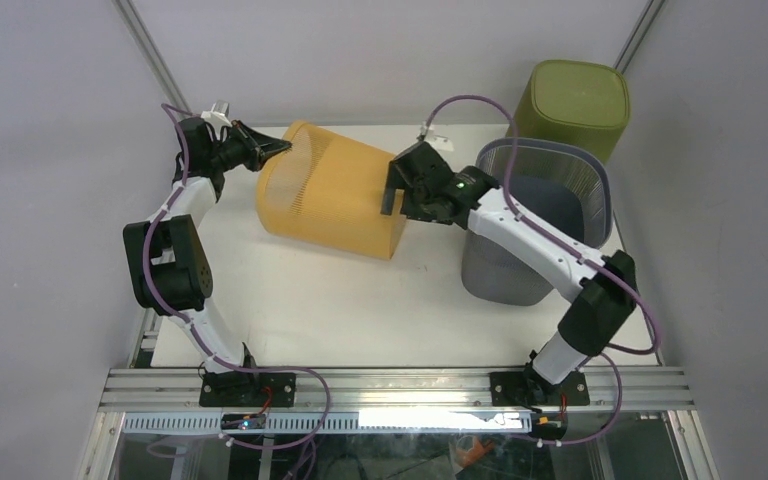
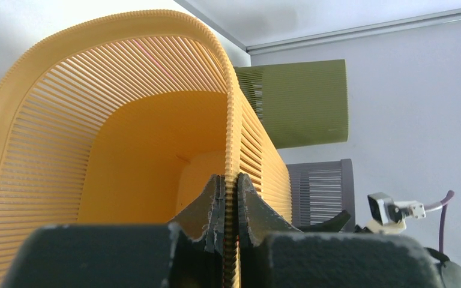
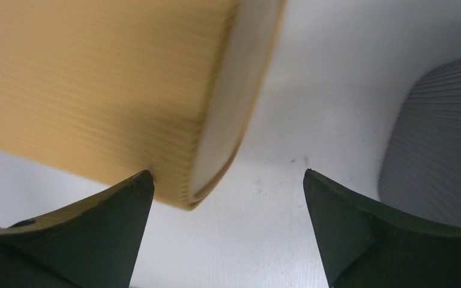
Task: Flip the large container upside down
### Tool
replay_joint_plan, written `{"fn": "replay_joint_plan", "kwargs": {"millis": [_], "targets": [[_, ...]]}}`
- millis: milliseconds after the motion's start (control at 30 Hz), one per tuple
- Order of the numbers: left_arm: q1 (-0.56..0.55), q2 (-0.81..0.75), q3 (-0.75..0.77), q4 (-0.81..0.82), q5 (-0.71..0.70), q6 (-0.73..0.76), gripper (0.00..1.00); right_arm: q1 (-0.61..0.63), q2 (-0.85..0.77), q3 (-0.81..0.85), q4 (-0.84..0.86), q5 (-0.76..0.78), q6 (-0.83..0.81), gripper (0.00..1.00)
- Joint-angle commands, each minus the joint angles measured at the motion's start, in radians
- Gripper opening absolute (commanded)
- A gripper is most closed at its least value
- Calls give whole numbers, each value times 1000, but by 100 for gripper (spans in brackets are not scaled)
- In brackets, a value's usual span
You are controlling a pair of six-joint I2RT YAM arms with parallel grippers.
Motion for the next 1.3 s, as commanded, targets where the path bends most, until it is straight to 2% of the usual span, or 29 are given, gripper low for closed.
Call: {"fn": "replay_joint_plan", "kwargs": {"millis": [0,67,167,233,333,367,400,533,600,667,867,1000,1267], "targets": [[11,52,-52,-228,-95,176,0,-125,-160,-108,27,148,95,99],[12,56,-50,-237,-99,185,0,-192,-242,-206,174,-44,78,99],[11,62,-50,-255,-106,194,0,-238,-344,-390,517,-383,75,99],[10,56,-52,-263,-113,200,0,-240,-356,-450,651,-485,110,99],[2,31,-31,-307,-146,235,0,-235,-304,-400,610,-501,113,99],[-6,22,-11,-349,-163,262,5,-231,-287,-380,590,-497,105,99],[-12,16,14,-382,-177,284,20,-226,-275,-366,581,-490,101,99],[-38,-30,122,-514,-281,360,65,-221,-241,-352,595,-492,103,99],[-48,-59,176,-567,-351,394,78,-220,-222,-344,610,-504,107,99],[-54,-90,222,-604,-418,417,83,-219,-207,-335,629,-522,114,99],[-71,-169,298,-664,-548,471,87,-218,-167,-313,642,-545,124,98],[-99,-199,307,-673,-575,509,86,-218,-163,-329,696,-576,146,97],[-114,-185,262,-698,-593,521,66,-211,-177,-333,776,-630,170,95]]}}
